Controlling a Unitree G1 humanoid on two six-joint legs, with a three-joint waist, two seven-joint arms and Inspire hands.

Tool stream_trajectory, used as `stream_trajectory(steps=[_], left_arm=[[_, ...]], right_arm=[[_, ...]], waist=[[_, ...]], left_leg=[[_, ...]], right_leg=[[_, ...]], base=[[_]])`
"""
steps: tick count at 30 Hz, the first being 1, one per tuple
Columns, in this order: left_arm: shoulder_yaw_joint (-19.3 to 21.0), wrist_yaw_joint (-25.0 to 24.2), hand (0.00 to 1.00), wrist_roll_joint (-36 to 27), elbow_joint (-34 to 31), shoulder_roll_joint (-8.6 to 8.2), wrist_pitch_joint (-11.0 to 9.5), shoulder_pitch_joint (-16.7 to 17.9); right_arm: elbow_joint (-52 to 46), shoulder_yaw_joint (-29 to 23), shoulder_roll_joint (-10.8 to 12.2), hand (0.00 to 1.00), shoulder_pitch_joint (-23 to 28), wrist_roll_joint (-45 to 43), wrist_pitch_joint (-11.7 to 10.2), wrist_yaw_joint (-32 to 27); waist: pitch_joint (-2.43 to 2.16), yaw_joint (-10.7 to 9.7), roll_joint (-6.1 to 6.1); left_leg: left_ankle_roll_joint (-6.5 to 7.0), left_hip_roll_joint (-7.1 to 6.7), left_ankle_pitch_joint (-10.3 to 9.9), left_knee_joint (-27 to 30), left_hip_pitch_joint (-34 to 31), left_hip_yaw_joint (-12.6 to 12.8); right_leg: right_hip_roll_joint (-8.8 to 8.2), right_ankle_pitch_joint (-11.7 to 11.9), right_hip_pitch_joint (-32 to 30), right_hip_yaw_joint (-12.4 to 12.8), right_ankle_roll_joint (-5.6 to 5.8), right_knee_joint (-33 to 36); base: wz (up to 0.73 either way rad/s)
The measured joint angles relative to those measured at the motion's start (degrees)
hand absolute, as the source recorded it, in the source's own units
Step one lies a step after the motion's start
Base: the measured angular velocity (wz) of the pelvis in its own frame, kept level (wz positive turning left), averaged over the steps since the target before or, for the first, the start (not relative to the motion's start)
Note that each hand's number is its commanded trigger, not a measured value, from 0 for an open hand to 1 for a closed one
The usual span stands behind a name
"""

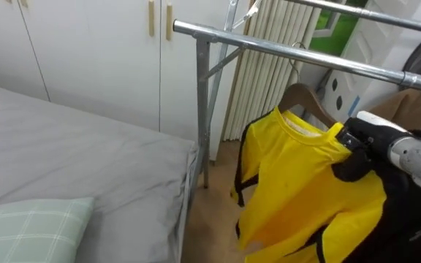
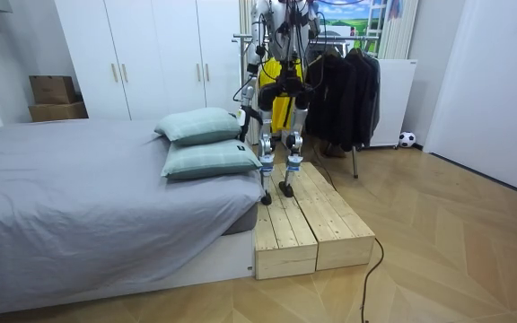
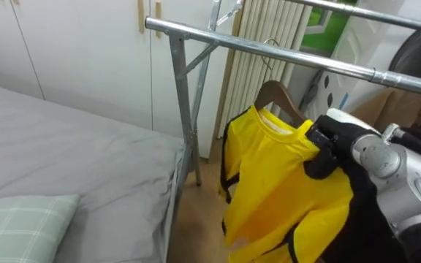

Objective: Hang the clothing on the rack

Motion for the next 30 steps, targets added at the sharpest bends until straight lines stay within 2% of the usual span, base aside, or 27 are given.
stream_trajectory(steps=[6,14,30], left_arm=[[-0.1,0.1,0.0,0.0,0.0,-0.04,0.0,0.0],[-0.3,0.3,0.0,0.0,0.0,-0.94,0.1,-0.1],[-0.4,1.6,0.0,0.0,0.0,-1.44,0.1,0.0]], right_arm=[[0.0,0.0,0.0,1.0,0.0,-1.0,-1.4,-5.7],[0.0,0.0,0.0,1.0,0.0,-0.8,-2.9,-10.3],[0.0,0.0,0.0,1.0,0.5,0.2,-3.4,-12.4]], waist=[[0.27,-0.5,0.42],[0.21,-0.9,1.66],[0.22,-1.8,1.67]], left_leg=[[0.0,0.06,0.0,0.1,-0.6,0.0],[0.0,0.1,0.0,0.2,-0.8,0.0],[-0.03,0.08,0.0,0.3,-1.0,0.1]], right_leg=[[-0.01,-0.1,-0.7,-0.3,-0.18,0.5],[-0.01,-0.2,-0.9,-0.3,-0.3,0.8],[0.01,-0.3,-1.6,-0.2,-0.33,1.4]], base=[[0.01],[0.0],[0.0]])
